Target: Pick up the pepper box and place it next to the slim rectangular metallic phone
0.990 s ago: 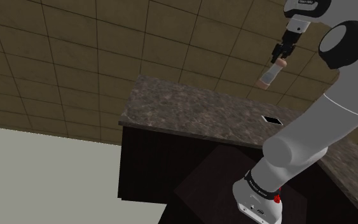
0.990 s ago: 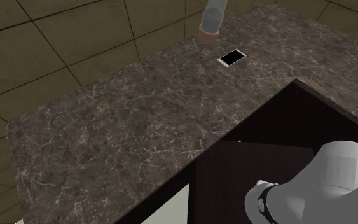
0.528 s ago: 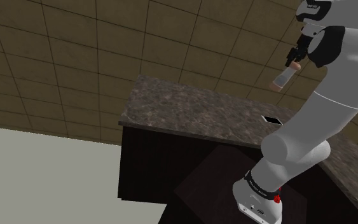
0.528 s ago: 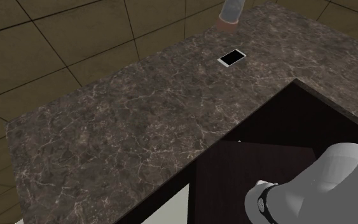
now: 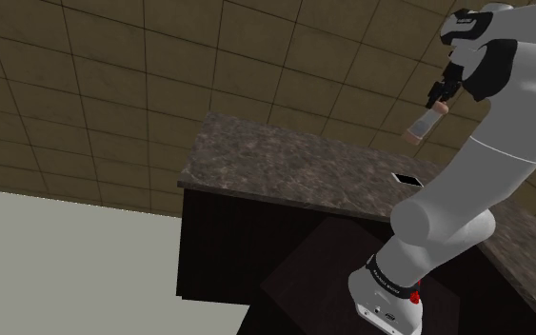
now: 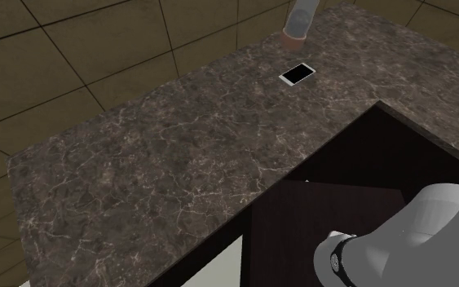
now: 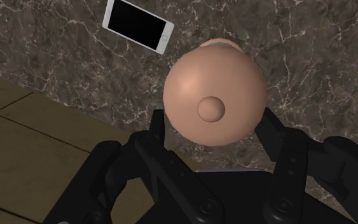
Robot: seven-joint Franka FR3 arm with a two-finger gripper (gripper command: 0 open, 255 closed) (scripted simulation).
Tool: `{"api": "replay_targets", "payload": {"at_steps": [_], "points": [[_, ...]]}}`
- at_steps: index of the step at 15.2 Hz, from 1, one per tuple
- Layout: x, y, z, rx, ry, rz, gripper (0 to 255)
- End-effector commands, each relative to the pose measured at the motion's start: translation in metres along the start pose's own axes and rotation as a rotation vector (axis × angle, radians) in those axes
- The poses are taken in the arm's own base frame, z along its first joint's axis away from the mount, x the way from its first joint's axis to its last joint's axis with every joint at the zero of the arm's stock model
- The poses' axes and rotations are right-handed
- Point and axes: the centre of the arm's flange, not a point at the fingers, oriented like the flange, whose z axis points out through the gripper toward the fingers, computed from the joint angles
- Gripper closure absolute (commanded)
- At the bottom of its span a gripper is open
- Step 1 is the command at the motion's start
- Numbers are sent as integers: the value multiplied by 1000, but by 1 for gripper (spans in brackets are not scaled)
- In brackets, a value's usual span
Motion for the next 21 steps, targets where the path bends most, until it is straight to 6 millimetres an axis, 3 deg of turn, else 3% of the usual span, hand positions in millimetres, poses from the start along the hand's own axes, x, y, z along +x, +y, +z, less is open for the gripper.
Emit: {"api": "replay_targets", "payload": {"at_steps": [1, 21], "points": [[0, -2, 10, 0, 0, 0, 255], [-2, -14, 115, 0, 0, 0, 255]]}}
